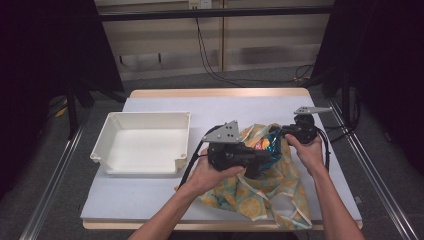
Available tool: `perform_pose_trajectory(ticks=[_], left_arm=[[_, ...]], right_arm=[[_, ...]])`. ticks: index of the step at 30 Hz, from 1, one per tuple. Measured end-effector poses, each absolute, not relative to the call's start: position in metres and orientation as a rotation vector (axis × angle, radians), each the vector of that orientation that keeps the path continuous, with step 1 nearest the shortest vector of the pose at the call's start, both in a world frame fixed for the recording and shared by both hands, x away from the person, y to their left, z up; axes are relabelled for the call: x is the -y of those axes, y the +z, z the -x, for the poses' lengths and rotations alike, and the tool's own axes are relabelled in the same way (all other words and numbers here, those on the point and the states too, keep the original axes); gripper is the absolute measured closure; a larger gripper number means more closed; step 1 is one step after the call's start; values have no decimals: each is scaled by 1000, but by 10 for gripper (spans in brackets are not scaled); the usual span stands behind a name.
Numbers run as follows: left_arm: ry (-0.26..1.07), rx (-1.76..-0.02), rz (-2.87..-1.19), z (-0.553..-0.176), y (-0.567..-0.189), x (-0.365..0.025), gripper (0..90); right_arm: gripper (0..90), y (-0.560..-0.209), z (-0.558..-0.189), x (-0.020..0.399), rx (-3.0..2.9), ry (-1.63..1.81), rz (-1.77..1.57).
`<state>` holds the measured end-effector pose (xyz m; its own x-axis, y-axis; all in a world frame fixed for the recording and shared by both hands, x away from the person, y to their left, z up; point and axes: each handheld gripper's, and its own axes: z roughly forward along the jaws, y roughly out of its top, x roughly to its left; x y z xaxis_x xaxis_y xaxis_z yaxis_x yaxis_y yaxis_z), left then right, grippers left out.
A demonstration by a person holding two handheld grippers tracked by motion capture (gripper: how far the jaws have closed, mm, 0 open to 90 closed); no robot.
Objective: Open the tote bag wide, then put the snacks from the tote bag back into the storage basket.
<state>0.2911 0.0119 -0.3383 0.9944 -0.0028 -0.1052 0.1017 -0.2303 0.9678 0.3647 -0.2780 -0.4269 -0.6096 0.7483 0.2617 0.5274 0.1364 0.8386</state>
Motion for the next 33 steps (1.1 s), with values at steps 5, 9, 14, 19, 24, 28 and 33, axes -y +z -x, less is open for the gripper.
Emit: perform_pose_trajectory(ticks=[5,9,14,19,24,28,33], left_arm=[[-70,-67,-1791,-295,-327,-11,900],[-58,-84,-1763,-300,-319,-14,900],[-38,-118,-1760,-312,-311,-15,900],[-46,-160,-1732,-327,-304,-15,900],[-55,-185,-1715,-337,-298,-15,900],[-34,-187,-1712,-339,-289,-13,900],[-31,-175,-1697,-344,-275,-11,900]], right_arm=[[857,-430,-365,278,-2188,1467,-1265],[850,-430,-364,279,-2184,1457,-1279],[833,-427,-364,280,-2181,1470,-1275],[727,-427,-364,280,-2194,1447,-1277],[638,-425,-359,279,-2183,1438,-1279],[561,-426,-357,279,-2192,1417,-1283],[502,-424,-352,279,-2180,1406,-1264]])
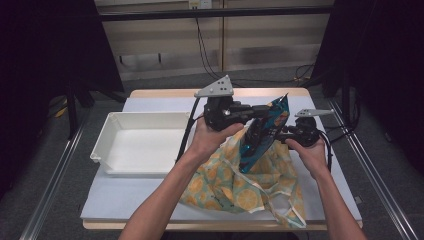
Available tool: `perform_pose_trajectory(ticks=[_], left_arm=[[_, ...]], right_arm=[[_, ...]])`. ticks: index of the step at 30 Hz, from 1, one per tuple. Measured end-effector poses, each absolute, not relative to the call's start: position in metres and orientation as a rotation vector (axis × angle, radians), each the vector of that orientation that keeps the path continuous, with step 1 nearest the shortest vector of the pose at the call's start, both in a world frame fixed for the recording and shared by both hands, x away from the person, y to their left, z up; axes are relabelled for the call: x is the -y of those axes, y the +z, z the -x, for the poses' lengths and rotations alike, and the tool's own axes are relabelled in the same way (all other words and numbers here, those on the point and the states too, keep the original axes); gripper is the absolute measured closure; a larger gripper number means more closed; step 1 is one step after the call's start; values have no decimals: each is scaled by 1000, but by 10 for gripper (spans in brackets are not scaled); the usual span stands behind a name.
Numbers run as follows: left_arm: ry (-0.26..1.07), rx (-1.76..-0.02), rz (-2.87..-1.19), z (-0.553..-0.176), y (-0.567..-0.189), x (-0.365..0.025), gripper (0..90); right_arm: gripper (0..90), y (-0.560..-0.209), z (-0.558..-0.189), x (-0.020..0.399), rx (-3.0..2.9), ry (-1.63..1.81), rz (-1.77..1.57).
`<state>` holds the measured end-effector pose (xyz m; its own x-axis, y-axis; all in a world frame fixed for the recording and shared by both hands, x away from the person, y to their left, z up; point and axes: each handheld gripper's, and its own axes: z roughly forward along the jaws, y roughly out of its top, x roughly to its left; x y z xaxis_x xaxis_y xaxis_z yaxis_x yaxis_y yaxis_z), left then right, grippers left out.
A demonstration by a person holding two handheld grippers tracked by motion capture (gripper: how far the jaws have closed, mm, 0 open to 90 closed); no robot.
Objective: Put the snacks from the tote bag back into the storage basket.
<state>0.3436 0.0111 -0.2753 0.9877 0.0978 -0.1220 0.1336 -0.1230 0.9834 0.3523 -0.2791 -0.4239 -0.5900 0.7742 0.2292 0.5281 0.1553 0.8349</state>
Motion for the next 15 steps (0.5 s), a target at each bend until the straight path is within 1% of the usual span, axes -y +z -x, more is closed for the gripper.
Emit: perform_pose_trajectory(ticks=[3,8,15], left_arm=[[-31,-177,-1684,-346,-268,-8,900],[-15,-174,-1683,-348,-256,-2,900],[3,-173,-1666,-354,-239,-2,900]], right_arm=[[450,-422,-347,278,-2187,1409,-1245],[394,-424,-339,278,-2199,1399,-1229],[364,-422,-331,282,-2191,1401,-1210]])
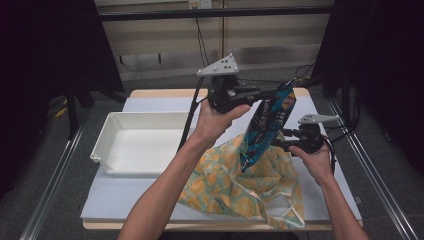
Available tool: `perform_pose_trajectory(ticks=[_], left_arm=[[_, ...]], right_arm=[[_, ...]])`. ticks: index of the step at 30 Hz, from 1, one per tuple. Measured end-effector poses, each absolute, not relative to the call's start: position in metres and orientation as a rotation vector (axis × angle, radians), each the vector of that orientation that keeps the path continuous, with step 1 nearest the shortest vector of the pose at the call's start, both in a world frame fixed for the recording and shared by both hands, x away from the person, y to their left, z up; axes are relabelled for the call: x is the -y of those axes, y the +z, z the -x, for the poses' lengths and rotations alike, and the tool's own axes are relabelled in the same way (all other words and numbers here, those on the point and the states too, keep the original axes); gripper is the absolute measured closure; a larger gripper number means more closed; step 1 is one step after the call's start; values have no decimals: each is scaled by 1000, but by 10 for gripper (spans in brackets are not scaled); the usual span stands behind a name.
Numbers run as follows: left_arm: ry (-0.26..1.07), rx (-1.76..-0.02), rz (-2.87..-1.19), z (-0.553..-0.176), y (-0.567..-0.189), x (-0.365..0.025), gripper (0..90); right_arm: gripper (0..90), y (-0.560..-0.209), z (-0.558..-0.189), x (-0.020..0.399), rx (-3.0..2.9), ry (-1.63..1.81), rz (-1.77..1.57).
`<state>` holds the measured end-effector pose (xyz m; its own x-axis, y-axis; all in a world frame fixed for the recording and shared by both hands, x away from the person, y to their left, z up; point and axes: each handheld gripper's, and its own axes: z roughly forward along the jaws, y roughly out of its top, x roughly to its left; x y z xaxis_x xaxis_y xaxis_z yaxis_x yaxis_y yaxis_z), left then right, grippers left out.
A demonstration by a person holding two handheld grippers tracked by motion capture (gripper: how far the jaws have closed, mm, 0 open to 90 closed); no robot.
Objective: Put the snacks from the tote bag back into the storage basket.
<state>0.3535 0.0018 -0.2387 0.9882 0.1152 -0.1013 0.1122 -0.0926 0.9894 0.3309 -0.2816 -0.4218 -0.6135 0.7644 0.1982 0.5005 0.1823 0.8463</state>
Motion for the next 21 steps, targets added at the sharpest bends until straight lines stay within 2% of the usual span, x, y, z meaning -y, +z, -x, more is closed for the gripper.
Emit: perform_pose_trajectory(ticks=[13,21], left_arm=[[55,-214,-1616,-357,-218,-35,900],[83,-243,-1590,-364,-206,-55,900]], right_arm=[[234,-421,-300,293,-2153,1432,-1192],[221,-423,-276,298,-2132,1447,-1191]])
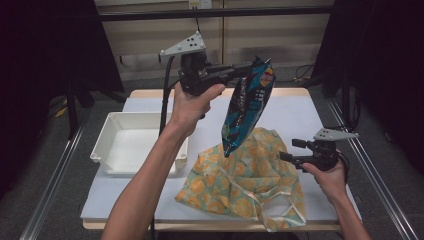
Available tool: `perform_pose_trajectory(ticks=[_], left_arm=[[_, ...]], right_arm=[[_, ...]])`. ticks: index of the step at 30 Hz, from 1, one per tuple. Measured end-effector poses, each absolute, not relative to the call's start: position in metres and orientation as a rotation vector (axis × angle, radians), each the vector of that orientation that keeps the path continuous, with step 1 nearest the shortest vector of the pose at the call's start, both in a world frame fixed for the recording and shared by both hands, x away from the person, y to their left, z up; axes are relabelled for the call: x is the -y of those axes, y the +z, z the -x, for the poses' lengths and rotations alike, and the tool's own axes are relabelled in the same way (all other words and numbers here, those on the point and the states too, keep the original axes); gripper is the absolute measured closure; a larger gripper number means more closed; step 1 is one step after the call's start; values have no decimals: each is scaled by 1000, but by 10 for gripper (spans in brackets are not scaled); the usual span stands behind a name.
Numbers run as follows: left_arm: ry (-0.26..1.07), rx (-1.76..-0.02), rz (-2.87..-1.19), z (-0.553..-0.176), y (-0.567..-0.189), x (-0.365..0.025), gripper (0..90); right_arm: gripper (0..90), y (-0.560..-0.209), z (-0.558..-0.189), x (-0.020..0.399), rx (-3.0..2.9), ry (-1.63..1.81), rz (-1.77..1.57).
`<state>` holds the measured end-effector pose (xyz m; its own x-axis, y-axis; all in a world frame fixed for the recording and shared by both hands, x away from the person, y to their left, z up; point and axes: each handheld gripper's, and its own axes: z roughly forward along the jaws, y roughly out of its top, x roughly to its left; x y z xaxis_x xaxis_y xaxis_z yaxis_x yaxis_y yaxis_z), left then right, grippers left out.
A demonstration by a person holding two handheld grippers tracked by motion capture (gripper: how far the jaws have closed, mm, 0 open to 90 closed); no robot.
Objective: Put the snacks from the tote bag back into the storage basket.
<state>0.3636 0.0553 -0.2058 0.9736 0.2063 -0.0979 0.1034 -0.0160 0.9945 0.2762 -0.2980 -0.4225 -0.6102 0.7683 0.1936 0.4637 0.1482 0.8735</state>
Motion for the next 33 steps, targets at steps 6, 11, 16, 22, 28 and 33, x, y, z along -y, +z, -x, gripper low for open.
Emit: perform_pose_trajectory(ticks=[6,11,16,22,28,33], left_arm=[[117,-270,-1594,-368,-203,-75,900],[143,-303,-1592,-370,-209,-96,900],[167,-331,-1603,-371,-217,-116,900],[204,-376,-1603,-370,-222,-145,900],[247,-415,-1589,-368,-221,-168,900],[273,-459,-1607,-368,-227,-183,900]], right_arm=[[216,-426,-260,303,-2116,1442,-1199],[206,-422,-249,308,-2087,1462,-1195],[200,-423,-239,310,-2072,1479,-1197],[200,-425,-228,310,-2061,1504,-1207],[200,-429,-222,311,-2060,1500,-1208],[184,-429,-216,312,-2051,1496,-1204]])
